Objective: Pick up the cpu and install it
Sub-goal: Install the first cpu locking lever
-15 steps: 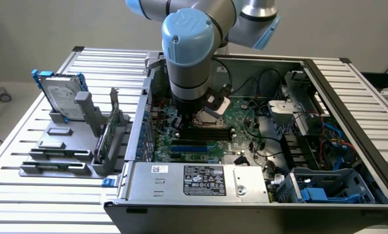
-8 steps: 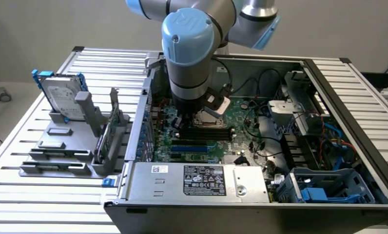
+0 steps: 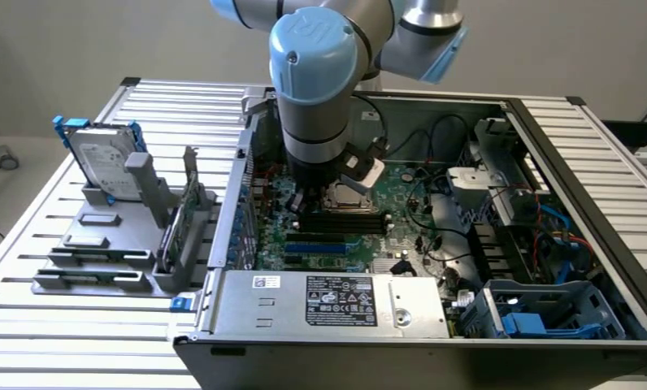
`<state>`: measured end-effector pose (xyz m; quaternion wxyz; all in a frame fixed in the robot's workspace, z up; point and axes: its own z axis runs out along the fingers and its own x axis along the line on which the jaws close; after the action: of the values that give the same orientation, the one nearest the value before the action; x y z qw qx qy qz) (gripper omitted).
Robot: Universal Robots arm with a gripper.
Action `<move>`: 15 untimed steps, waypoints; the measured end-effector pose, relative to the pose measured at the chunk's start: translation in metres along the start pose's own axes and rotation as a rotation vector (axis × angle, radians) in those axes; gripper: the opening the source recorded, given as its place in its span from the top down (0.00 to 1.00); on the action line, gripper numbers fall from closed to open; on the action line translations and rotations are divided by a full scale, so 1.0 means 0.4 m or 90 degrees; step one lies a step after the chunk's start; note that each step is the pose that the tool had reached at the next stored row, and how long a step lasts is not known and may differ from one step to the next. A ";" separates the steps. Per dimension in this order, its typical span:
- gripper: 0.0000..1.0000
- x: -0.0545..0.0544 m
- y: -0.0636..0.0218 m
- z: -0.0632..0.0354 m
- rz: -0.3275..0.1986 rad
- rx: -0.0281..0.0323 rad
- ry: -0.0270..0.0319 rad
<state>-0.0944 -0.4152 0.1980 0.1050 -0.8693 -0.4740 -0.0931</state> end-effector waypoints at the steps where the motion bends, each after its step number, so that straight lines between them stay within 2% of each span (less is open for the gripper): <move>1: 0.89 0.000 0.000 0.000 0.000 0.0000 -0.0001; 11: 0.89 -0.011 -0.003 0.024 0.000 -0.0002 -0.0005; 13: 0.89 -0.011 -0.005 0.024 0.000 -0.0004 0.0000; 15: 0.89 -0.007 -0.007 0.010 0.000 0.0002 0.0015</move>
<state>-0.0981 -0.4148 0.1937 0.1057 -0.8691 -0.4739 -0.0941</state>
